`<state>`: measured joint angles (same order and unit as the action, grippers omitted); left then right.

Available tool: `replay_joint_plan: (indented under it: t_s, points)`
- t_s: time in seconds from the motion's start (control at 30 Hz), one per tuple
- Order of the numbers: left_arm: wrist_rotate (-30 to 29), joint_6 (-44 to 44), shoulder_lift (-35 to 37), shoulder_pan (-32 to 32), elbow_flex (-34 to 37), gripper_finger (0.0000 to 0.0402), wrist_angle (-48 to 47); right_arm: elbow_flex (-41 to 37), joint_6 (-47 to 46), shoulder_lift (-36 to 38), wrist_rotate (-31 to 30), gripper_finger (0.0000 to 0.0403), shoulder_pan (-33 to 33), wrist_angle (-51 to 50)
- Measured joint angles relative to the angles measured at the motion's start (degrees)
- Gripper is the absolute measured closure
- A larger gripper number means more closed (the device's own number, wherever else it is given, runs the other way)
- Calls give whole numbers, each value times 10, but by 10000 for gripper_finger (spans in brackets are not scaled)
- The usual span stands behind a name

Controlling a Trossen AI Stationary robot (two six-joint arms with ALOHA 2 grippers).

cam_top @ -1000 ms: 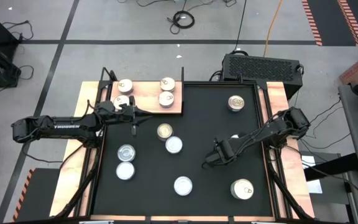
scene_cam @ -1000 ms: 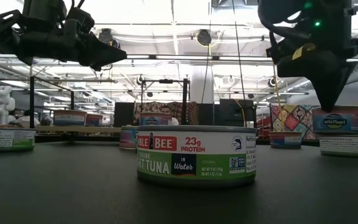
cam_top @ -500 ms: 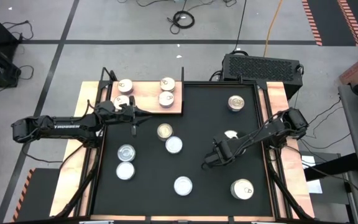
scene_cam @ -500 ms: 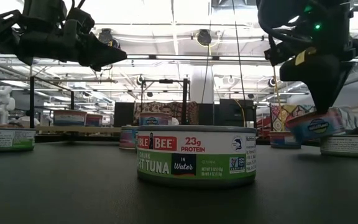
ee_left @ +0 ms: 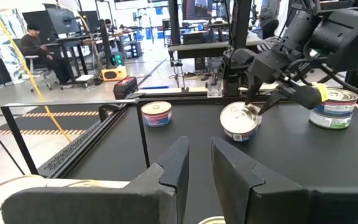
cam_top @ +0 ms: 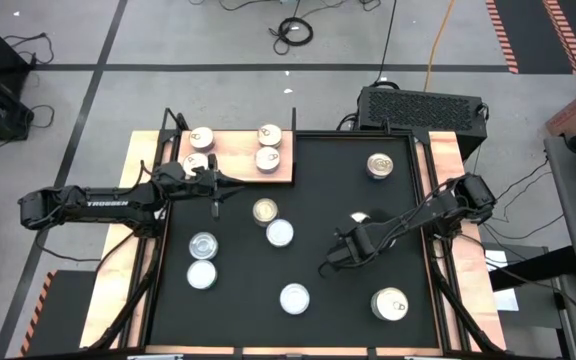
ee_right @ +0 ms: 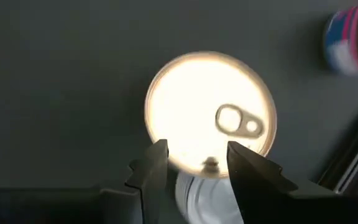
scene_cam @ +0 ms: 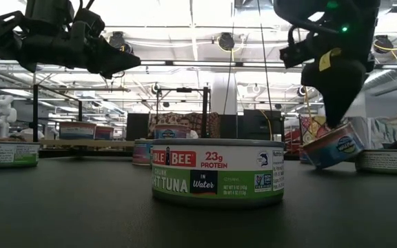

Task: Stack canned seafood by type on shelf
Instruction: Stack the blue-pink tuna can on top of the other blue-pink tuna can on the shelf

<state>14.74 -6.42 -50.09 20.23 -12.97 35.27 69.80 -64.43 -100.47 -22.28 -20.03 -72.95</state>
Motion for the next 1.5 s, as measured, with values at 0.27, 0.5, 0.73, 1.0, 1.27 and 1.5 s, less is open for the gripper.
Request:
replay_joint_plan:
  t_s: [0.27,0.5,0.73,1.0,1.27,1.5]
  points:
    - [0,0,0,0,0,330,0,-1,11,0,-62,243,2,32]
    - [0,-2,0,0,0,330,-2,-1,234,0,-45,243,-13,113]
    - [0,-3,0,0,0,330,-2,-1,387,0,-45,243,-32,103]
    - [0,-7,0,0,0,330,-2,-1,445,0,-32,243,-32,86]
    - [0,-15,0,0,0,330,-2,-1,462,-5,-31,243,-37,81]
    - [0,-18,0,0,0,330,-2,-1,470,-51,-33,243,-46,41]
